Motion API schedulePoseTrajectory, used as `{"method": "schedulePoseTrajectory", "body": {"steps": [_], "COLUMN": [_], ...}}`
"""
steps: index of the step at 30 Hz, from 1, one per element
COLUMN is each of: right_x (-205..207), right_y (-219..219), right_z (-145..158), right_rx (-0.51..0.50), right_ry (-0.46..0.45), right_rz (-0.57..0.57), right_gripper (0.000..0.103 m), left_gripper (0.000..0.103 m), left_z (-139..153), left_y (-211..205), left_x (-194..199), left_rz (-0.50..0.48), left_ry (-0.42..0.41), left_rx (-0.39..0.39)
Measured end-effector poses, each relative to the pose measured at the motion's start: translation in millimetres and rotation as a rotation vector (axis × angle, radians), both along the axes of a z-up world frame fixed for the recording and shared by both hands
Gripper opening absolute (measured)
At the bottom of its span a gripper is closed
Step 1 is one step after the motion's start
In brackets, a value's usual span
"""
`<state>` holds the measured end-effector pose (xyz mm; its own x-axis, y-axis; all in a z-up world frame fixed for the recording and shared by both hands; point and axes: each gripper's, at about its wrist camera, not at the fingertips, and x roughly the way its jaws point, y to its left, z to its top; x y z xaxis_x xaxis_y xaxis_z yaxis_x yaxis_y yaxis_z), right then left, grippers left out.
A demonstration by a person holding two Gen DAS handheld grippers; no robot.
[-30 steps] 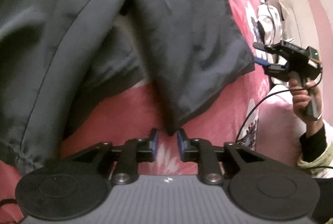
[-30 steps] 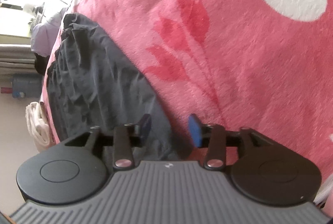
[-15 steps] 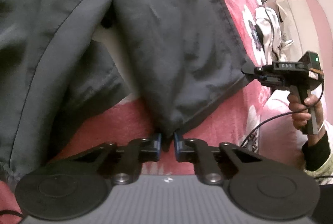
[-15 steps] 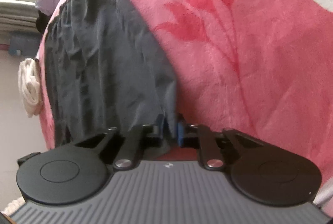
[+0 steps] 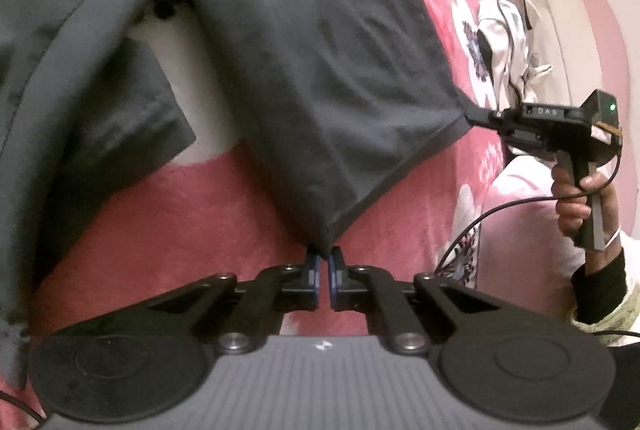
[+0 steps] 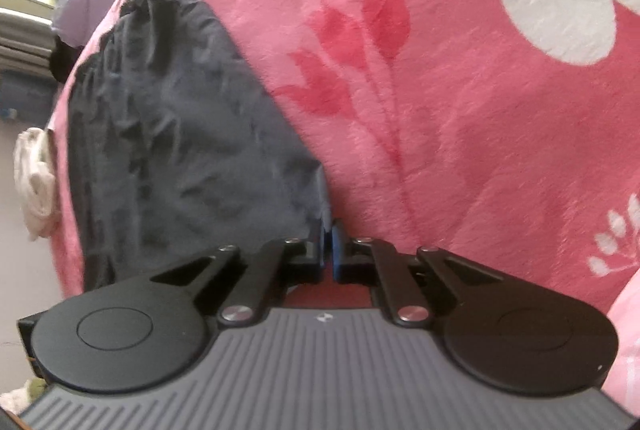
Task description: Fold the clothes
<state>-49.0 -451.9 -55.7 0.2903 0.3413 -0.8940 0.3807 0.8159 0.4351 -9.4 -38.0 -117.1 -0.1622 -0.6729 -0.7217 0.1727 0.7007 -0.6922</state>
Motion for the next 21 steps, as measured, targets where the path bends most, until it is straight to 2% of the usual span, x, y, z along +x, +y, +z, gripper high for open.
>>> {"method": "schedulePoseTrajectory", "body": {"steps": [3, 5, 9, 11, 17, 19, 21], "right_x": [2.8, 5.9, 9.9, 11.8, 12.1, 12.2, 12.3], "right_y": [-6.7, -12.1, -18.4, -14.9, 2.8, 8.8, 14.7], "right_z": [8.0, 11.9, 8.8, 3.5, -6.5, -9.8, -13.1], "right_rx": [0.003, -0.014, -0.002, -0.001, -0.041, -0.055, -0.068], "right_ry": [-0.037, -0.055, -0.072, -0.070, -0.052, -0.045, -0.039], "right_rz": [-0.003, -0.018, -0.044, -0.030, 0.043, 0.067, 0.091], "right_gripper": [0.007, 0.024, 0.041, 0.049, 0.050, 0.051, 0.049], "left_gripper": [0.005, 0.005, 0.005, 0.010, 0.030, 0.031, 0.028], "left_z": [-2.7, -6.2, -8.3, -5.8, -1.0, -1.3, -3.6], "left_y": [0.5, 2.4, 2.5, 1.0, 1.5, 1.3, 0.0], "left_x": [-2.1, -2.9, -3.9, -5.2, -7.3, -7.4, -8.1], "left_rz": [-0.009, -0.008, -0.008, -0.018, -0.028, -0.014, 0.006], "left_ry": [-0.001, 0.006, 0.002, -0.017, -0.036, -0.047, -0.047], "left_rx": [0.016, 0.030, 0.035, 0.030, -0.012, -0.019, -0.015]}}
